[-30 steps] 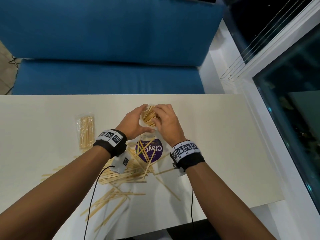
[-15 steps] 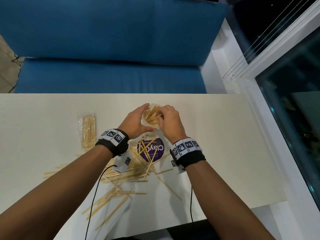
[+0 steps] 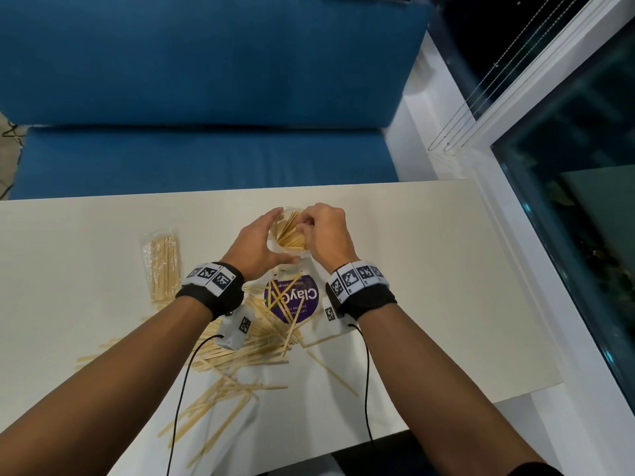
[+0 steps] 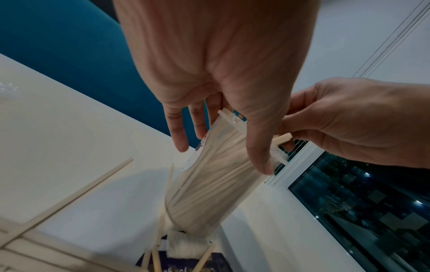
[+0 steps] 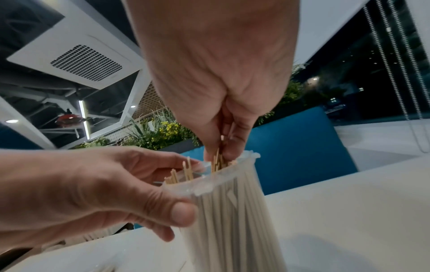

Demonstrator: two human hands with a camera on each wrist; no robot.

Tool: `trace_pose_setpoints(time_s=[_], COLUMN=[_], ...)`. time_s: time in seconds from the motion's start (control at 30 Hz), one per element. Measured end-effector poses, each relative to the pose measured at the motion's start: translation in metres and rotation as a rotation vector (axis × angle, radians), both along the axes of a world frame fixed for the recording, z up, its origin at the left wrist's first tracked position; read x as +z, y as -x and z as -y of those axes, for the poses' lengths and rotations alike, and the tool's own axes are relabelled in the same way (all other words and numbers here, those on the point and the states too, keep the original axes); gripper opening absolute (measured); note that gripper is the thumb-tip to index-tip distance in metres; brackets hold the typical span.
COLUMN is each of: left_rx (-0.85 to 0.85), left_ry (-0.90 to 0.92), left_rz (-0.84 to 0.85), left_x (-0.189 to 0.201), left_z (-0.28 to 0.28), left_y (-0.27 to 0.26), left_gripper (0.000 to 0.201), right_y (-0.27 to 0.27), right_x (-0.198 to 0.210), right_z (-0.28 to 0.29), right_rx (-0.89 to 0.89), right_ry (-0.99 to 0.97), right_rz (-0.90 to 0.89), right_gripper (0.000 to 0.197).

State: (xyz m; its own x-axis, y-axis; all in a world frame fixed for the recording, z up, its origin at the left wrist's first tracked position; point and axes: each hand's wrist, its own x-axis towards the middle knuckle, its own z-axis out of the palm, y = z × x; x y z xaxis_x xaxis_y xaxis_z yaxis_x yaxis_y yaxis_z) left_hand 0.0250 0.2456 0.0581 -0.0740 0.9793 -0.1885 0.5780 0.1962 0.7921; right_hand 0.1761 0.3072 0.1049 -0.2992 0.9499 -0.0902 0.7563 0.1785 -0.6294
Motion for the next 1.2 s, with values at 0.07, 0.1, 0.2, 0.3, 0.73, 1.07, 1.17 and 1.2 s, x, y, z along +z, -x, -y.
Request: trace_pose_setpoints(time_s=[0.07, 0.1, 0.2, 0.3, 0.73, 1.07, 1.17, 1.2], left_rx=[0.003, 0.004, -0.001, -0.001, 0.009, 0.012, 0.020, 0.018], left_ry=[-0.001, -0.002, -0.006, -0.015, -0.016, -0.015, -0.012, -0.012], left_rz=[0.006, 0.008, 0.014, 0.024, 0.063, 0.040, 0.033, 0.031], left_x=[0.000, 0.000, 0.001, 0.001, 0.004, 0.005, 0.004, 0.004], left_z=[0.000, 0.000, 0.000, 0.002, 0.003, 0.003, 0.002, 0.002], left_y=[-0.001, -0.001, 0.000, 0.001, 0.001, 0.001, 0.001, 0.001], left_gripper=[0.108, 0.108, 0.108, 0.105, 0.094, 0.105, 0.106, 0.106], right_y=[-0.001, -0.001, 0.002, 0.006, 0.004, 0.002, -0.001, 0.001], right_x=[-0.003, -0.005, -0.008, -0.002, -0.010, -0.010, -0.011, -0.012], right_z=[0.003, 0.006, 0.013, 0.018, 0.023, 0.014, 0.011, 0.012], right_rx=[0.016, 0.051, 0.124, 0.158, 0.175, -0.068, -0.111, -0.114], right_ry=[-0.041, -0.072, -0.216, -0.238, 0.193, -0.025, -0.227, -0.274], right_rz=[0.029, 0.088, 0.187, 0.119, 0.147, 0.008, 0.153, 0.222], right_gripper=[0.011, 0.014, 0.020, 0.018, 0.019, 0.012, 0.020, 0.020])
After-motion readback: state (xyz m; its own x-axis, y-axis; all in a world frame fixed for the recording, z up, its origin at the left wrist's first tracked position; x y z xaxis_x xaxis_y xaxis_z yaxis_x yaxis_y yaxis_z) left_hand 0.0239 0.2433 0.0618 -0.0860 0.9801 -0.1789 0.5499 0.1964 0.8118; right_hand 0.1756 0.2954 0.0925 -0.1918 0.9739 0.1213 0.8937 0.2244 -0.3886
